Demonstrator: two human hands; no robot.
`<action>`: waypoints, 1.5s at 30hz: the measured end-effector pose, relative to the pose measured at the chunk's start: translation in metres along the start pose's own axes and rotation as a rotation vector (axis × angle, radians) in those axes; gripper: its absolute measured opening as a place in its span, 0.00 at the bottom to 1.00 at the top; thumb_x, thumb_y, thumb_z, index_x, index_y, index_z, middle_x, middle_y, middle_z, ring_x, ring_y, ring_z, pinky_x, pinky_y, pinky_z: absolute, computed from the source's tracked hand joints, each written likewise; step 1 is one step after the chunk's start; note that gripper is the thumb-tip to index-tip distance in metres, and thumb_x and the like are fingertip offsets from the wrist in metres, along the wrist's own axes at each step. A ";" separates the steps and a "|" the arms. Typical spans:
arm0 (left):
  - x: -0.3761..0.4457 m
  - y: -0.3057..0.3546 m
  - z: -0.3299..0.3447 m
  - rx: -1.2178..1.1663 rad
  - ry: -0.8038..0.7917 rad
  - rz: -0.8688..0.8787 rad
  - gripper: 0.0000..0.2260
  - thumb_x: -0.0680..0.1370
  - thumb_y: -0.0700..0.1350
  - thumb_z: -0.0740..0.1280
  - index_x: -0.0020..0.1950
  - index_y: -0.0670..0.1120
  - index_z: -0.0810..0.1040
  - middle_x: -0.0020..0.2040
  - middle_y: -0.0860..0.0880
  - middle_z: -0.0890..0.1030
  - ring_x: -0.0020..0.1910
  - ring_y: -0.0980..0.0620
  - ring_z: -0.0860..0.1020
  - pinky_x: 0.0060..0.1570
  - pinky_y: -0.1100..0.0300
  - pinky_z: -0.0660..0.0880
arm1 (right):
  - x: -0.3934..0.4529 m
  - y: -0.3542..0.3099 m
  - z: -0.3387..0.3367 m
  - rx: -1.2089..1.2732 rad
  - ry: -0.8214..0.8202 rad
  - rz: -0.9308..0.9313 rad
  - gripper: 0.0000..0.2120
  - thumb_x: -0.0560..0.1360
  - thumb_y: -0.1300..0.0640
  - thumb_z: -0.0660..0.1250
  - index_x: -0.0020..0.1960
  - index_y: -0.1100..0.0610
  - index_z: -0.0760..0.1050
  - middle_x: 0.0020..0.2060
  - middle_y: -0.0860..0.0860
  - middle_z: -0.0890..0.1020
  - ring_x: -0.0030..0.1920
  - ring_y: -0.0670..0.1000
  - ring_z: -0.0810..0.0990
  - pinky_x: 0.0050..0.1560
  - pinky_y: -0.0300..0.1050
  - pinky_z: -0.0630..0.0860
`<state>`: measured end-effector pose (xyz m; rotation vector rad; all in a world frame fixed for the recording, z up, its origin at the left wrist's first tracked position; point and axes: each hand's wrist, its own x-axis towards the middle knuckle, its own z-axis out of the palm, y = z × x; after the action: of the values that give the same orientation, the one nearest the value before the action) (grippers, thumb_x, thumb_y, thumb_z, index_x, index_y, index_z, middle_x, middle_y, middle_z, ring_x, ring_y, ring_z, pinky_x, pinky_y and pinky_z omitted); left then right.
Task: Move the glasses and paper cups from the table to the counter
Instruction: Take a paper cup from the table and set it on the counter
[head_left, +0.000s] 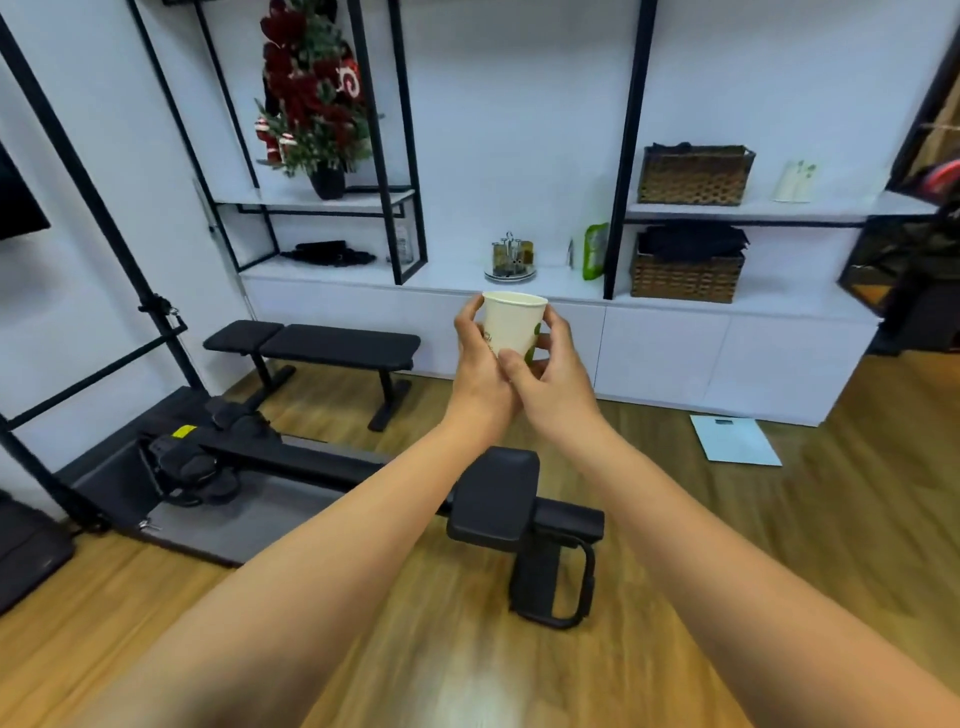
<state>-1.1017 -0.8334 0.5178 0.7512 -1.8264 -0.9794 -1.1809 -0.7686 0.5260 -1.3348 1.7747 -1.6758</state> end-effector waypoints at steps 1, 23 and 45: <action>0.015 -0.006 0.012 0.041 0.023 0.007 0.21 0.85 0.40 0.60 0.68 0.62 0.56 0.60 0.48 0.72 0.44 0.63 0.82 0.39 0.68 0.78 | 0.015 0.011 -0.005 0.002 0.013 0.006 0.34 0.79 0.52 0.68 0.79 0.46 0.54 0.69 0.48 0.72 0.58 0.44 0.75 0.45 0.27 0.70; 0.384 -0.087 0.310 -0.330 -0.113 0.046 0.26 0.68 0.51 0.73 0.54 0.74 0.62 0.60 0.55 0.74 0.49 0.57 0.83 0.47 0.54 0.83 | 0.407 0.191 -0.184 -0.056 0.126 0.019 0.35 0.76 0.57 0.69 0.79 0.48 0.57 0.56 0.40 0.73 0.49 0.31 0.77 0.43 0.21 0.69; 0.634 -0.181 0.513 0.060 0.012 -0.150 0.38 0.68 0.57 0.73 0.70 0.60 0.52 0.66 0.51 0.77 0.58 0.55 0.80 0.54 0.47 0.81 | 0.721 0.366 -0.303 0.015 -0.142 0.107 0.32 0.74 0.57 0.70 0.75 0.49 0.62 0.57 0.45 0.77 0.39 0.34 0.80 0.38 0.33 0.72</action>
<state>-1.8096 -1.2763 0.4899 0.9397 -1.8159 -1.0166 -1.9114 -1.2291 0.5043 -1.2949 1.7173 -1.4966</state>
